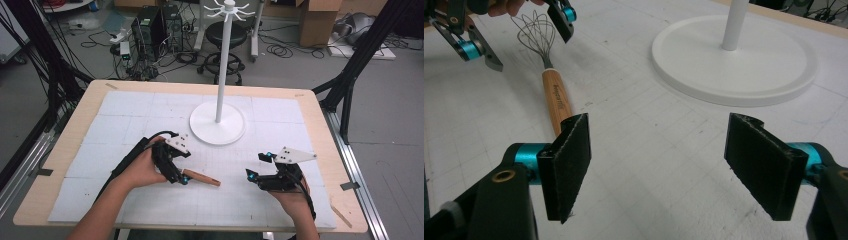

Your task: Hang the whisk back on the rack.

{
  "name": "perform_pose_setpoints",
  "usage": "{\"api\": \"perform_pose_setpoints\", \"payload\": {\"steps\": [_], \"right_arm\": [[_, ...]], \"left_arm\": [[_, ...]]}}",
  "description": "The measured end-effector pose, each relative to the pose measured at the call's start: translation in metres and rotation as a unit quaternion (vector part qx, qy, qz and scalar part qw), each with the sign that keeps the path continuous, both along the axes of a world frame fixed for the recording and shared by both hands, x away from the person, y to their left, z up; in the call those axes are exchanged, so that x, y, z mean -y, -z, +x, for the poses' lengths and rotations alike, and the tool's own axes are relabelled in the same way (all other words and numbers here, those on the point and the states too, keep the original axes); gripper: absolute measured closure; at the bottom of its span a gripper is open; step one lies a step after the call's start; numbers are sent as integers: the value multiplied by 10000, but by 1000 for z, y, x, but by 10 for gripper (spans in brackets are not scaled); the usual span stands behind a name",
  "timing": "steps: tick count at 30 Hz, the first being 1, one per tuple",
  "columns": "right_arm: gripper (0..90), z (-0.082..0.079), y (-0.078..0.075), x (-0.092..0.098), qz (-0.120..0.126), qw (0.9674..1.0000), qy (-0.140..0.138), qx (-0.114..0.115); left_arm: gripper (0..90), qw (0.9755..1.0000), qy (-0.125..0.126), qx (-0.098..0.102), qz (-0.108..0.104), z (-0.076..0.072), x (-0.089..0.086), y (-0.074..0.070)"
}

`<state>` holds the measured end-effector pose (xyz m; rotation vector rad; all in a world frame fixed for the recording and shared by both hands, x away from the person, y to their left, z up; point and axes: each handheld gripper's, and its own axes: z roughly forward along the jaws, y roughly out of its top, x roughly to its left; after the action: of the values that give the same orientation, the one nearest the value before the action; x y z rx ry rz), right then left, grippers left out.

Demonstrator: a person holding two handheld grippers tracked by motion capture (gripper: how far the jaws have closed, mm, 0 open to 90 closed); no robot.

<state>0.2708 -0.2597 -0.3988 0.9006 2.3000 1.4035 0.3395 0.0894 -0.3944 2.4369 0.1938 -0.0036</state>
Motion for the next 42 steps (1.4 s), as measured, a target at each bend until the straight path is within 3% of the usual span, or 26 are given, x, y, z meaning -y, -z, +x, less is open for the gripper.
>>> {"api": "perform_pose_setpoints", "payload": {"steps": [3, 4, 16, 19, 22, 33, 37, 42], "right_arm": [[259, 0, -1, -1, -28, 10000, 4, 4], [259, 0, -2, -1, -19, 10000, -16, 45], [260, -1, -2, -1, -59, 10000, 25, 33], [260, -2, -3, -1, -27, 10000, 45, 44], [260, -1, -3, 0, -51, 10000, 45, 64], [262, -1, -2, 1, -40, 10000, 55, 30], [263, -2, -2, 2, -33, 9999, 97, 33], [263, -1, -2, 2, -49, 9999, 95, 28]], "left_arm": [[182, 9996, 23, 52, 273, 1, 6, 6], [237, 9994, 36, 17, 335, 2, 8, 8], [422, 9974, 160, -38, 702, 3, 21, 13], [461, 9960, 217, -64, 862, 4, 25, 17], [516, 9928, 243, -72, 1173, 4, 27, 24], [628, 9908, 376, 93, 1299, 2, 29, 22], [692, 9897, 419, 96, 1368, 0, 31, 21], [699, 9884, 400, -2, 1465, 0, 32, 19]]}}
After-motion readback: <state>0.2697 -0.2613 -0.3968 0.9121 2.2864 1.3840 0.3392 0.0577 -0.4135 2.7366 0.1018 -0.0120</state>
